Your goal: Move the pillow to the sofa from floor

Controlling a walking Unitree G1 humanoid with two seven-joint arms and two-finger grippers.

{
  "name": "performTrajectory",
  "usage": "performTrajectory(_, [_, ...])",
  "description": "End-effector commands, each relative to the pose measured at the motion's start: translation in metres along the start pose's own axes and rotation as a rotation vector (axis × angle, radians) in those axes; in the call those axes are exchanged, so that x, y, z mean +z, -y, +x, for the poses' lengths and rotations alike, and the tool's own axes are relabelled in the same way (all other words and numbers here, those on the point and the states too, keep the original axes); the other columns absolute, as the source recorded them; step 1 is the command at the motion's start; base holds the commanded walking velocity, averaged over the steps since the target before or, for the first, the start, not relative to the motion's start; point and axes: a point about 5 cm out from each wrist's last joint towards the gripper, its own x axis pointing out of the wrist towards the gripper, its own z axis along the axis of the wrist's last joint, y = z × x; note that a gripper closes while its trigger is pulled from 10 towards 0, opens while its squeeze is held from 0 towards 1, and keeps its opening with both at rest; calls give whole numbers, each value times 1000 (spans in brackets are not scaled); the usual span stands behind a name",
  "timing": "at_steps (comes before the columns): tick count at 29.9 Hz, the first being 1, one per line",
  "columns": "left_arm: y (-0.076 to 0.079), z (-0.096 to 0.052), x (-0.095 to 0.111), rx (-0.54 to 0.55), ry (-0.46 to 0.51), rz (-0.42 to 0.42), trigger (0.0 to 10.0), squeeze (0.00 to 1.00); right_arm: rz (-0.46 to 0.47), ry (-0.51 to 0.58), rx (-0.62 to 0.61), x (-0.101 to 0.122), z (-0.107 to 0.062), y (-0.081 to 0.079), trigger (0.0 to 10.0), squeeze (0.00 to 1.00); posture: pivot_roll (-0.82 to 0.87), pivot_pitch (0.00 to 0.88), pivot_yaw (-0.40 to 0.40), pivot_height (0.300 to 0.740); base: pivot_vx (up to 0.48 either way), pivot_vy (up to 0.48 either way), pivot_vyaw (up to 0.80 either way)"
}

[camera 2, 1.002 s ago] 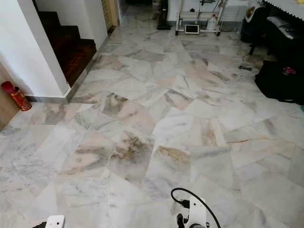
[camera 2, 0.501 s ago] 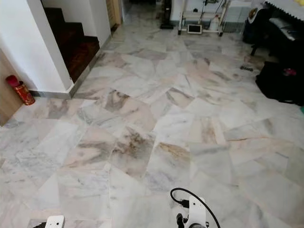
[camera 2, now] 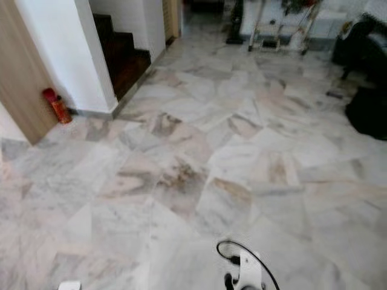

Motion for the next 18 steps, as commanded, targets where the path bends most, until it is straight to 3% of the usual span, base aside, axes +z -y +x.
performTrajectory(1, [0,-3,-13,2,-42,-13,10000,0,5,29,-4,9,1,1,10000,0,-34,0,5,740,-285,0,0])
performTrajectory(18, [0,-3,-13,1,-43,-15,10000,0,17,39,-16,10,1,2,10000,0,-35,0,1,740,-289,0,0])
